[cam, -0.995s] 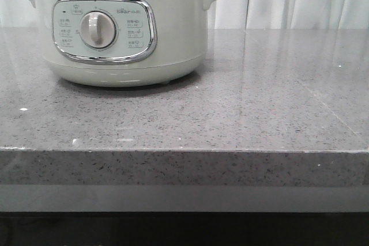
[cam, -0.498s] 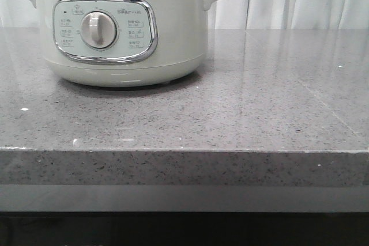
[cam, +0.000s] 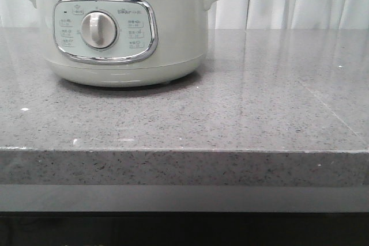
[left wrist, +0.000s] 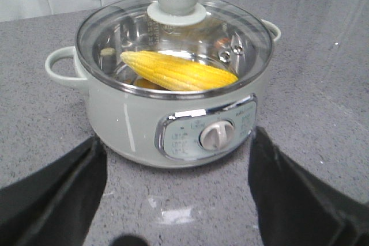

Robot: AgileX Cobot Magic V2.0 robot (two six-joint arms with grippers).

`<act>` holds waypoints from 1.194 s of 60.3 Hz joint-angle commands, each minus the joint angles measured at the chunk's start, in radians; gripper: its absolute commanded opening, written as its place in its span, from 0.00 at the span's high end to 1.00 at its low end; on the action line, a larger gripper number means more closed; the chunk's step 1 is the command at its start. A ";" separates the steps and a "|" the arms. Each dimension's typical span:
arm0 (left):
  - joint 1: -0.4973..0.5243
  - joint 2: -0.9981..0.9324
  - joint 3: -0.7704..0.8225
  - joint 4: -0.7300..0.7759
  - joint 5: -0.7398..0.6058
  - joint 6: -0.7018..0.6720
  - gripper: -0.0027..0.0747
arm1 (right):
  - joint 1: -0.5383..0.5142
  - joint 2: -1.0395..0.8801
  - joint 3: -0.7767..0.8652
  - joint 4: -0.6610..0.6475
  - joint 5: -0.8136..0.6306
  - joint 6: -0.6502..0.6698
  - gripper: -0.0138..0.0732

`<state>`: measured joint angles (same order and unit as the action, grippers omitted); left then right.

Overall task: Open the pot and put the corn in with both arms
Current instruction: 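Release the lid knob and raise the left gripper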

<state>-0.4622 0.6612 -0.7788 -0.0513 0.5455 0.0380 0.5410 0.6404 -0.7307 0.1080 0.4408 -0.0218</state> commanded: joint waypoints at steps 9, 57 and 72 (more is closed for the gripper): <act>-0.006 -0.024 0.000 -0.014 -0.071 -0.005 0.44 | -0.004 0.001 -0.028 0.004 -0.077 -0.005 0.33; -0.006 -0.025 0.005 -0.014 -0.075 -0.005 0.99 | -0.004 0.003 -0.028 0.004 -0.072 -0.005 0.92; 0.120 -0.187 0.165 0.039 -0.203 -0.005 0.99 | -0.004 0.003 -0.028 0.004 -0.072 -0.005 0.92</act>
<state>-0.3866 0.5307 -0.6470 -0.0175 0.4725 0.0380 0.5410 0.6404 -0.7307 0.1080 0.4408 -0.0218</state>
